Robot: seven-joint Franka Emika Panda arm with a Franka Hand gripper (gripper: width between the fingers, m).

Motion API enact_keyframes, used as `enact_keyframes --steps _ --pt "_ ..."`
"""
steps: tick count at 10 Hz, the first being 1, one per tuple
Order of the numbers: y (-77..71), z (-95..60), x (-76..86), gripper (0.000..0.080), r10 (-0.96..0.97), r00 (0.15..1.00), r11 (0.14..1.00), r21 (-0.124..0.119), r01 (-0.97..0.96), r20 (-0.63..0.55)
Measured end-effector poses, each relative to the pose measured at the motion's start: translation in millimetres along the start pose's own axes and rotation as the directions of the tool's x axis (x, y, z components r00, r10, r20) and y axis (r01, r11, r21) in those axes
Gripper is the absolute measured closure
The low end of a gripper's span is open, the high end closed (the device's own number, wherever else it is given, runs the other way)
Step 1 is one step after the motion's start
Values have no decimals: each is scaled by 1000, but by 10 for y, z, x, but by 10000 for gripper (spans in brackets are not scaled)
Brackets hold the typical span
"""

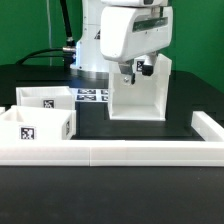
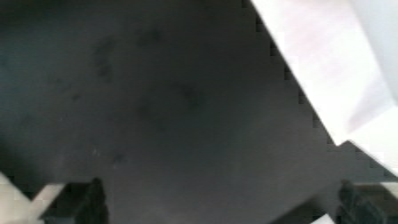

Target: Assemble drawer

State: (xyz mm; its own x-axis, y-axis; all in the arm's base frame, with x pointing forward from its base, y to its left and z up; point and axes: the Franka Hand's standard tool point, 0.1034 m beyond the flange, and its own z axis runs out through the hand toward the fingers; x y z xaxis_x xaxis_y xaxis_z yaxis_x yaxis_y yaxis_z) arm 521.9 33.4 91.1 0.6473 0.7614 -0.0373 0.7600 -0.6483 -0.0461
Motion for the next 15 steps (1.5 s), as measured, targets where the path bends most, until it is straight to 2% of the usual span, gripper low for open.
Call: enact_keyframes --steps 2,4,6,7,8,10,12,13,15 --pt "-65 -47 97 150 232 973 973 3 -232 3" --pt "-54 -50 117 150 310 951 951 8 -310 -1" --pt "-76 -55 136 150 451 893 892 12 -451 -2" --pt "-139 -97 176 150 586 810 810 16 -586 -7" --pt "-205 -151 186 150 632 775 775 15 -631 -10" --pt "-299 -302 167 150 763 646 647 35 -762 -20" --pt "-435 -435 63 150 761 648 648 27 -761 -31" --pt "-543 -438 -5 150 757 653 654 22 -756 -27" --pt "-554 -423 -9 150 756 655 655 22 -755 -24"
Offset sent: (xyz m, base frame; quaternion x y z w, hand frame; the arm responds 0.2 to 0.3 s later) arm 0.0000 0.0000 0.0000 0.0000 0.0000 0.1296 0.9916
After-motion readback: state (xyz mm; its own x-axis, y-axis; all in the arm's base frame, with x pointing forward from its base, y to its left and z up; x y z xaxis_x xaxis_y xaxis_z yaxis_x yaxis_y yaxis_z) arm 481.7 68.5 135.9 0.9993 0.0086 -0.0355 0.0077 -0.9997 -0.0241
